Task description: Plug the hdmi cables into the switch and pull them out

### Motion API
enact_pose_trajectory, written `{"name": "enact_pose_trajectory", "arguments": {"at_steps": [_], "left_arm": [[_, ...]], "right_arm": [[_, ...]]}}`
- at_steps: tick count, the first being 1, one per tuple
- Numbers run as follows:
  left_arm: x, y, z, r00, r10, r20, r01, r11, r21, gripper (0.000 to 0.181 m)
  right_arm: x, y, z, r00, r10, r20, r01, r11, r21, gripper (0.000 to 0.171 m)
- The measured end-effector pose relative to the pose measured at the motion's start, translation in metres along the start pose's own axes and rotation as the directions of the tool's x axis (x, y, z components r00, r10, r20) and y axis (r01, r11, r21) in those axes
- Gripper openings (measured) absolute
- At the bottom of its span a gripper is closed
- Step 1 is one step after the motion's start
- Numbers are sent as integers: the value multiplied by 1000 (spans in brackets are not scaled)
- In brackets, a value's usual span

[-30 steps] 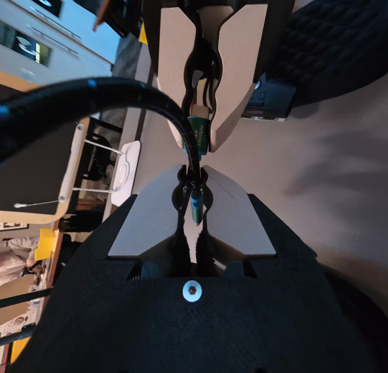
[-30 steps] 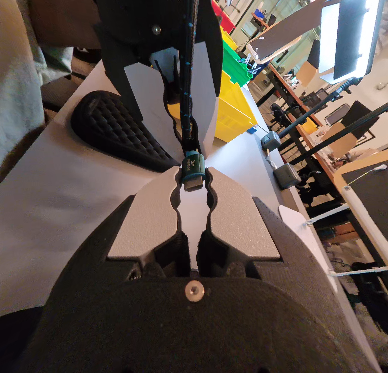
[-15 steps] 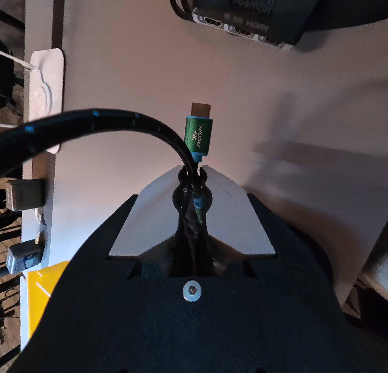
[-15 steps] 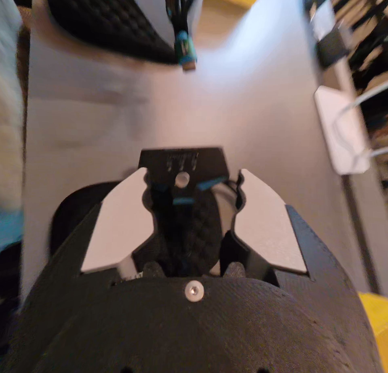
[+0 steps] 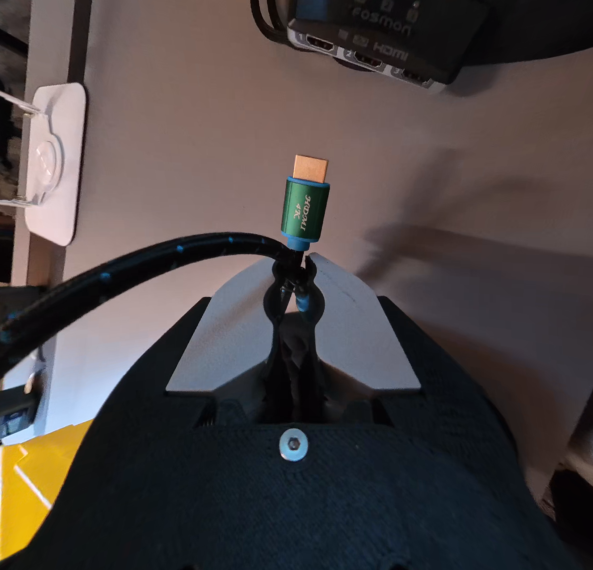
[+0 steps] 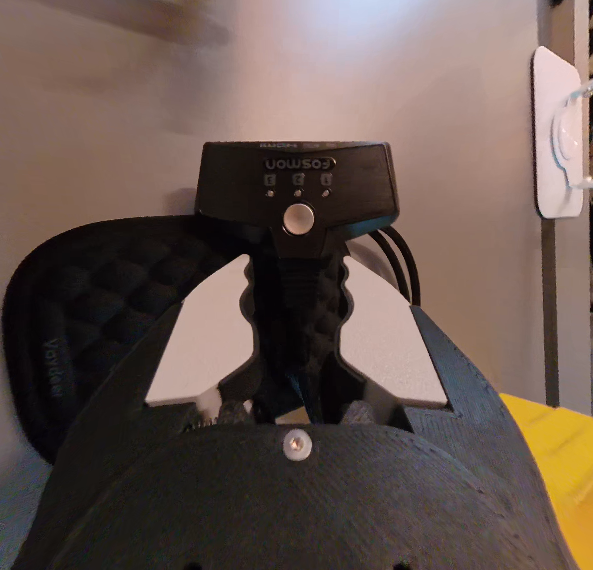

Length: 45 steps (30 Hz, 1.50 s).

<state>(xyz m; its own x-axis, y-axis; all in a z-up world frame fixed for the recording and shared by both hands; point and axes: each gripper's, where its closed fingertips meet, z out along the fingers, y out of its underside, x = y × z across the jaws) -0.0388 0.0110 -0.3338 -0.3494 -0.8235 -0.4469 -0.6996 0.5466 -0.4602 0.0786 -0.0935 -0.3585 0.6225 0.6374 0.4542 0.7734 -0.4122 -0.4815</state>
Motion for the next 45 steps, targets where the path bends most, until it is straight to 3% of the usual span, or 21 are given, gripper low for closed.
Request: {"name": "enact_pose_trajectory", "arguments": {"at_steps": [3, 6, 19, 37, 45], "left_arm": [[1, -2, 5, 995, 53, 86, -50, 998, -35, 11], [4, -4, 9, 975, 146, 169, -127, 985, -117, 11], [5, -13, 17, 950, 204, 238, -153, 964, -217, 11], [8, -14, 29, 948, 244, 206, -186, 946, -266, 11], [12, -17, 31, 971, 192, 146, -158, 963, -218, 11]], "right_arm": [[0, -4, -1, 1000, -20, 2, 20, 998, 58, 38], [8, -7, -3, 995, -45, -84, 51, 995, 80, 37], [6, -25, 7, 990, -89, -106, 93, 995, 32, 37], [2, -25, 12, 1000, 0, -21, 2, 997, 79, 37], [1, -26, 11, 1000, -10, -20, 12, 995, 103, 37]]}}
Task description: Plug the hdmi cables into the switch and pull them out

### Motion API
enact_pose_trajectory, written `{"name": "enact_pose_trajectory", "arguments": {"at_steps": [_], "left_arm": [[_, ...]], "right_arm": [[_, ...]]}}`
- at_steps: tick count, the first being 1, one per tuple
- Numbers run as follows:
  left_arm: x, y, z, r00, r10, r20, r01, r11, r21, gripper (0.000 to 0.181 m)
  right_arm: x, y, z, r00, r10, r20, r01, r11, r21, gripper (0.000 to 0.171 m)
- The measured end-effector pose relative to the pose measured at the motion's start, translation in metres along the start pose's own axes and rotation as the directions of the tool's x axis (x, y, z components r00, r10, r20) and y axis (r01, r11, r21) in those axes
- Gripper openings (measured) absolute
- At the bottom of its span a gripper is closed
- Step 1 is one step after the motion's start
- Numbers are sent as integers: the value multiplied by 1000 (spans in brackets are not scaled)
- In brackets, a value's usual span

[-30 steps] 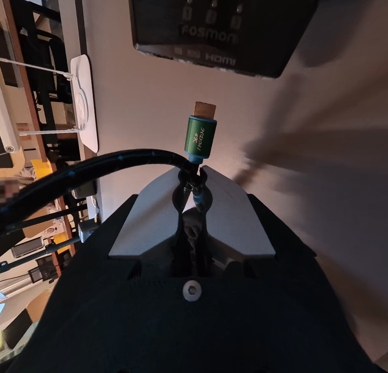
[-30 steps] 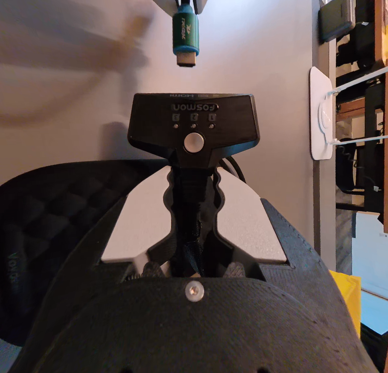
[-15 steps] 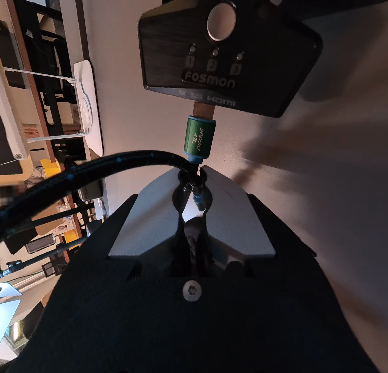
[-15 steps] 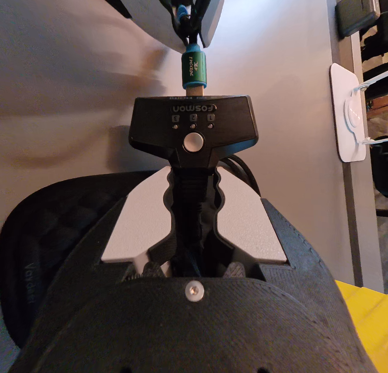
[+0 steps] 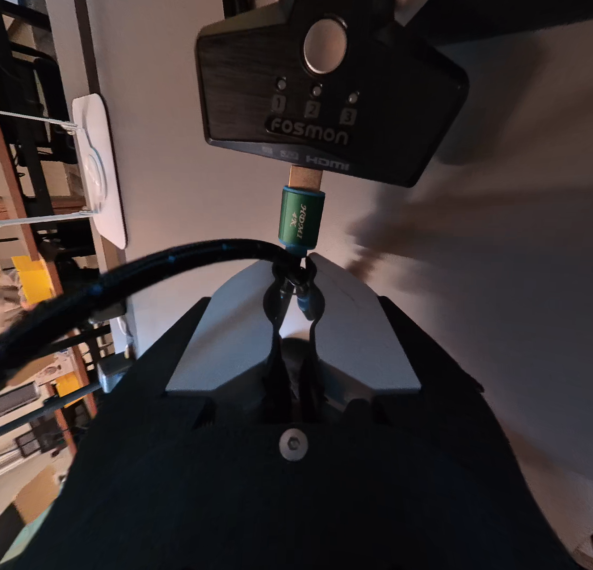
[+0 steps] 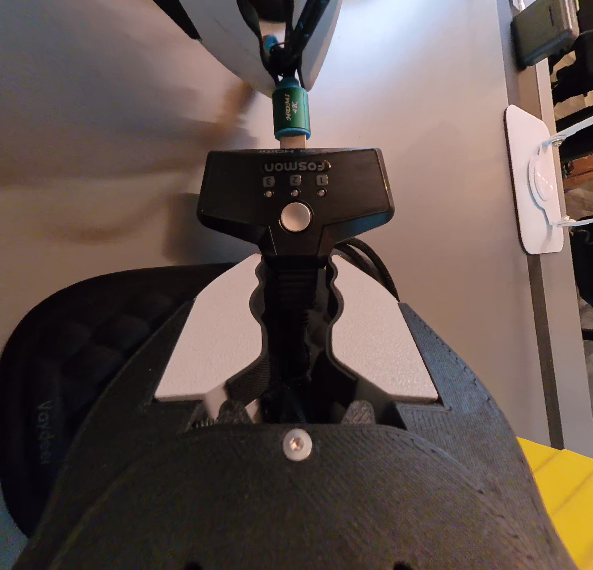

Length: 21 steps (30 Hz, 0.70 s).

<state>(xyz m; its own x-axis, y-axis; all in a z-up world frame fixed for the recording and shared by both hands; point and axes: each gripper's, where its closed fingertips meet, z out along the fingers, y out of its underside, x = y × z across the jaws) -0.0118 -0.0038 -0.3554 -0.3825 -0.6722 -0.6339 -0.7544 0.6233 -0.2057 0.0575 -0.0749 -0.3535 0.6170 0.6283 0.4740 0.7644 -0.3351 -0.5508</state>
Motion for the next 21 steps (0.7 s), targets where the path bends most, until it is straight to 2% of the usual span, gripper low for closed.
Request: {"name": "enact_pose_trajectory", "arguments": {"at_steps": [2, 6, 21], "left_arm": [[-1, 0, 0, 1000, -19, -3, 19, 1000, 2, 11], [-5, 3, 2, 999, 35, 39, -34, 998, -48, 11], [-5, 3, 1, 998, 51, 44, -49, 998, -46, 11]], "right_arm": [[0, 0, 0, 1000, -5, -1, 5, 1000, -3, 37], [-1, -2, 2, 1000, -14, 2, 14, 1000, -6, 37], [1, -3, 2, 1000, -1, 8, 1, 1000, -7, 37]]}}
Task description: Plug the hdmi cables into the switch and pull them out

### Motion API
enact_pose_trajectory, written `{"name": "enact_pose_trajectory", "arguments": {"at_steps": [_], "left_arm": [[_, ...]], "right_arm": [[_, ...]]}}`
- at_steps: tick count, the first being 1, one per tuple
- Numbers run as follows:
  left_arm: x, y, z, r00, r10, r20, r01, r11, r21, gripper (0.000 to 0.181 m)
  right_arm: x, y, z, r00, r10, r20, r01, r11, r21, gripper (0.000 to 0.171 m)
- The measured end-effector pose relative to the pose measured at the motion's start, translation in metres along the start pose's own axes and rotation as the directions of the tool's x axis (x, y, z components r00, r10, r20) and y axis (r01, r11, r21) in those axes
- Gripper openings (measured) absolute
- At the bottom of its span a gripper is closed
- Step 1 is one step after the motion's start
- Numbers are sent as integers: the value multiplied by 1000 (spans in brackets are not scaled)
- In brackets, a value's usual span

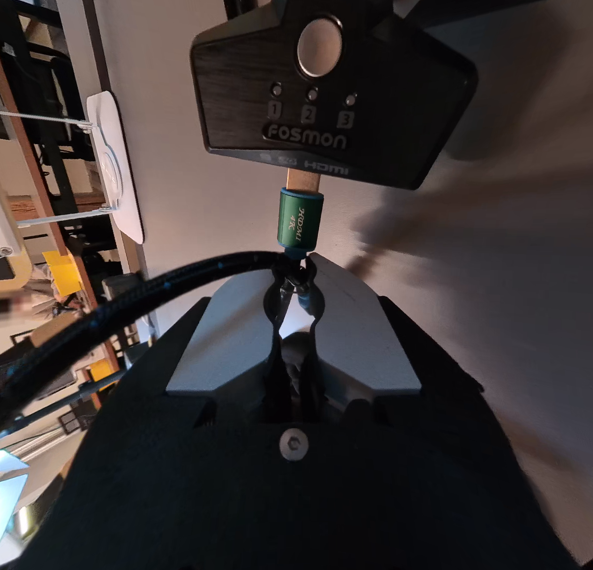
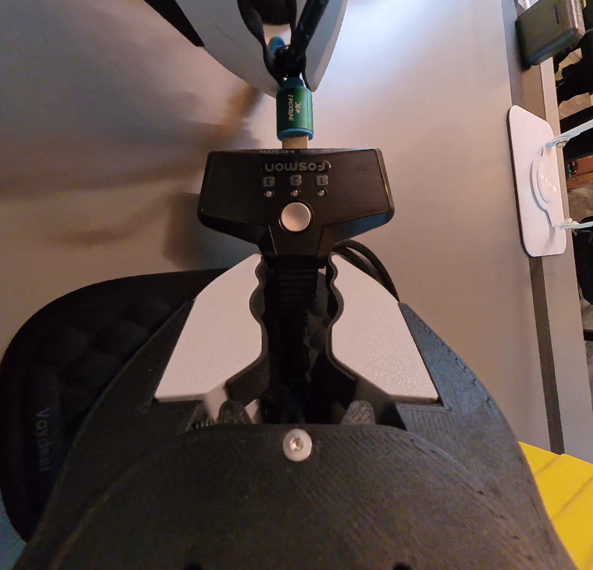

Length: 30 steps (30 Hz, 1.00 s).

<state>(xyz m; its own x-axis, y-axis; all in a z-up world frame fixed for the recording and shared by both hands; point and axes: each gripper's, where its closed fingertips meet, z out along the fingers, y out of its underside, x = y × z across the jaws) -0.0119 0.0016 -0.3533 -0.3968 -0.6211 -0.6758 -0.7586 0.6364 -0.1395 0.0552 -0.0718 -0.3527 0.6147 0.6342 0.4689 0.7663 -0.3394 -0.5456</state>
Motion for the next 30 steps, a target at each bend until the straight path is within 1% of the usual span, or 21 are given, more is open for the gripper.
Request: {"name": "enact_pose_trajectory", "arguments": {"at_steps": [6, 10, 17, 19, 21, 22, 24, 27, 30], "left_arm": [[0, 0, -1, 1000, 2, 4, -2, 1000, -8, 11], [-1, 4, 0, 999, 39, 31, -37, 997, -62, 11], [-4, 4, -5, 989, 120, 88, -107, 984, -143, 11], [0, 4, -2, 993, 102, 53, -96, 990, -108, 11], [5, 3, 2, 998, 55, -12, -55, 998, -37, 11], [4, 3, 2, 998, 54, -21, -54, 999, -9, 11], [2, 5, 0, 998, 62, -23, -61, 998, 30, 11], [-7, 3, -6, 1000, 26, -10, -25, 995, 96, 10], [-12, 2, -8, 999, 32, 22, -35, 994, 104, 10]], "right_arm": [[0, -1, 1, 1000, 3, 13, -3, 1000, 2, 37], [0, -4, 2, 1000, 13, 20, -13, 1000, 2, 37], [-1, -4, 5, 998, 43, 43, -41, 998, -53, 37], [-1, -3, 6, 999, 26, 42, -24, 999, -45, 37], [-3, -6, 5, 999, 17, 43, -17, 1000, 0, 37], [-3, -8, 4, 999, 20, 40, -21, 999, 29, 36], [-2, -16, 1, 999, 20, 34, -23, 996, 85, 36], [4, -22, -3, 1000, -1, 2, 1, 995, 105, 36], [10, -25, -5, 999, -29, -24, 31, 993, 114, 36]]}}
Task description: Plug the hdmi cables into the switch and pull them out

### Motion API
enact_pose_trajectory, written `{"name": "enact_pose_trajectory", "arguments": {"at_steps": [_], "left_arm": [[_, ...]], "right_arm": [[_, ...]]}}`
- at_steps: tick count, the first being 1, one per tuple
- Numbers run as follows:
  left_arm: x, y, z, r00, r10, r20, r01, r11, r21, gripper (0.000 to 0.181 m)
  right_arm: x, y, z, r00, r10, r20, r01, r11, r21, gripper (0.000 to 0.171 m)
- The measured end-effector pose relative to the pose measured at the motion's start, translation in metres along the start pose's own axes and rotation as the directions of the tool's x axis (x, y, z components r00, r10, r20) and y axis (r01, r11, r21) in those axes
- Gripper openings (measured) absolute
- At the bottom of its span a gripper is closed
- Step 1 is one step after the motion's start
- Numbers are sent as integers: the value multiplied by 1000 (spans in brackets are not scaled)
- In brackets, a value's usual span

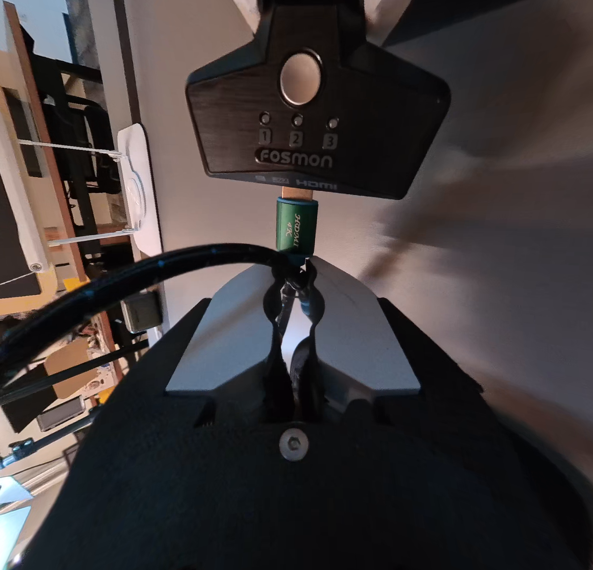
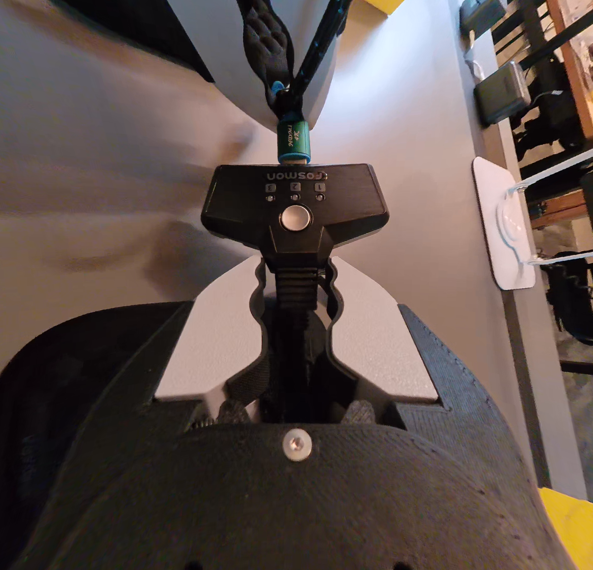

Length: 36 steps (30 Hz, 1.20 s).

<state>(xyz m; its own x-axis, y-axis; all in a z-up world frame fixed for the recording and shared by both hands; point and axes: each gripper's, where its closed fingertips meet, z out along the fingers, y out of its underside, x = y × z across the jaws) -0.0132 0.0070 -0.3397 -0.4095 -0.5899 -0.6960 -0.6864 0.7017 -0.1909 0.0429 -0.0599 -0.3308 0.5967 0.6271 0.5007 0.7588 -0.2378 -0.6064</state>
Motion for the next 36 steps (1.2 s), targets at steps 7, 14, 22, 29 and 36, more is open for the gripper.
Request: {"name": "enact_pose_trajectory", "arguments": {"at_steps": [7, 14, 22, 29, 36], "left_arm": [[4, 4, 3, 999, 36, -1, -36, 999, -30, 10], [-23, -3, -3, 991, 17, 130, -24, 998, 53, 12], [-37, 11, -28, 974, -168, 152, 135, 969, 205, 48], [-62, 60, -92, 687, -711, -149, 667, 537, 517, 50], [-94, 225, -146, 143, -979, 146, 741, 204, 640, 50]], "right_arm": [[-3, -2, 7, 999, -35, 28, 35, 999, -13, 36], [17, -6, -4, 998, -36, -43, 37, 999, 8, 36], [26, 17, -22, 998, 31, -54, -34, 998, -58, 36], [5, 36, -5, 995, 98, 26, -95, 990, -108, 36], [16, 25, -6, 986, 165, -35, -165, 986, -10, 49]]}}
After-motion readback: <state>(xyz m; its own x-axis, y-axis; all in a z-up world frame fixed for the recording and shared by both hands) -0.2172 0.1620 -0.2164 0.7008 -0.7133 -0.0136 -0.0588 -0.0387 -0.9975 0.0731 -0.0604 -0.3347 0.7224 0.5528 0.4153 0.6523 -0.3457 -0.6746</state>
